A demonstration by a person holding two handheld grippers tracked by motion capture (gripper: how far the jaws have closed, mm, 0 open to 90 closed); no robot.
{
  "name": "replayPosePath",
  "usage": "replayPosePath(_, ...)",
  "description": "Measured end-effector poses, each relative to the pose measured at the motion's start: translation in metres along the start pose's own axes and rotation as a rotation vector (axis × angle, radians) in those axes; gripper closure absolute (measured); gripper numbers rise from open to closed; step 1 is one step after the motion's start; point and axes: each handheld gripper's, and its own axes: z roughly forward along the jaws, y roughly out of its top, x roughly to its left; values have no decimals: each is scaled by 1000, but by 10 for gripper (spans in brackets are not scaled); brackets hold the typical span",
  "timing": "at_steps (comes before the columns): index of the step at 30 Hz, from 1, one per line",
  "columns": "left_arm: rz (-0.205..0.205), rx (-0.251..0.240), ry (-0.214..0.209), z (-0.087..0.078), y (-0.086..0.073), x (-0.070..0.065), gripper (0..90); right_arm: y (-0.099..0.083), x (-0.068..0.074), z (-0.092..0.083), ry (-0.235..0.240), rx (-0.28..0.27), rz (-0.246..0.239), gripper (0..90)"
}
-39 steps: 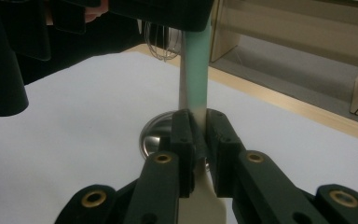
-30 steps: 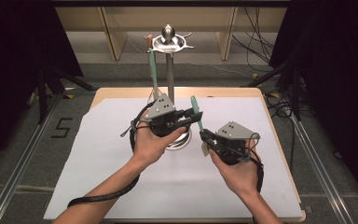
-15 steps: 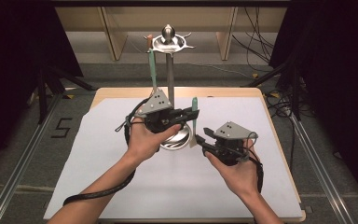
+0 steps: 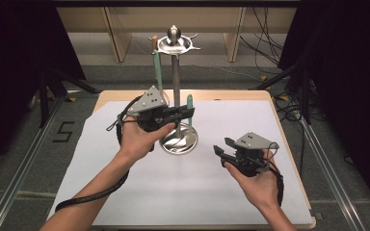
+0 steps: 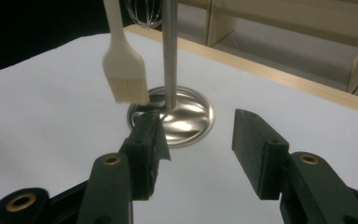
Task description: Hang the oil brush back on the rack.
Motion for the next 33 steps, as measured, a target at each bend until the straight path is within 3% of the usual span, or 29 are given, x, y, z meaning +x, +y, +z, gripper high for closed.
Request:
replayPosePath(2,2,-1,10,-3,1,2,831,-3,-5,-1,5,4,-10,527)
replayPosePath(3,1,-1,15,-4,2,4,831,-5,-3,-2,-6,17,28,527)
replayPosePath(5,5,-2,19,-6,4,5,831,-8,-6,-3,-12,7,22,527)
replayPosePath(6,5,-2,21,-7,5,6,831,-9,-9,-2,-9,0,-13,528)
replayPosePath(7,7,-2,20,-7,6,7,830,-10,-7,-4,-18,15,27,528)
replayPosePath(9,10,-1,23,-9,7,8,830,-12,-8,-4,-15,13,16,528)
replayPosePath(11,19,-4,26,-10,9,11,831,-14,-7,-8,-18,31,47,528)
replayPosePath(12,19,-9,25,-10,10,11,831,-16,-10,-7,-20,14,10,529)
replayPosePath(13,17,-10,30,-11,11,12,831,-17,-7,-9,-20,40,48,529)
replayPosePath(15,28,-13,30,-12,13,14,831,-19,-9,-9,-15,34,32,530)
replayPosePath(16,23,-15,33,-12,14,14,831,-20,-12,-9,-27,20,-7,531)
replayPosePath(17,32,-14,31,-13,16,15,831,-21,-10,-9,-23,36,43,531)
replayPosePath(19,33,-16,32,-14,18,16,831,-21,-12,-10,-28,39,23,533)
replayPosePath(20,36,-16,30,-14,20,17,831,-22,-9,-10,-25,44,63,533)
replayPosePath(23,41,-14,29,-15,24,19,831,-21,-11,-10,-21,42,57,535)
replayPosePath(24,44,-13,27,-15,26,20,831,-21,-13,-10,-34,26,21,535)
replayPosePath(25,46,-11,27,-16,27,20,831,-21,-12,-10,-24,36,45,536)
replayPosePath(33,70,-2,2,-15,39,24,830,-20,-13,-11,-36,25,22,539)
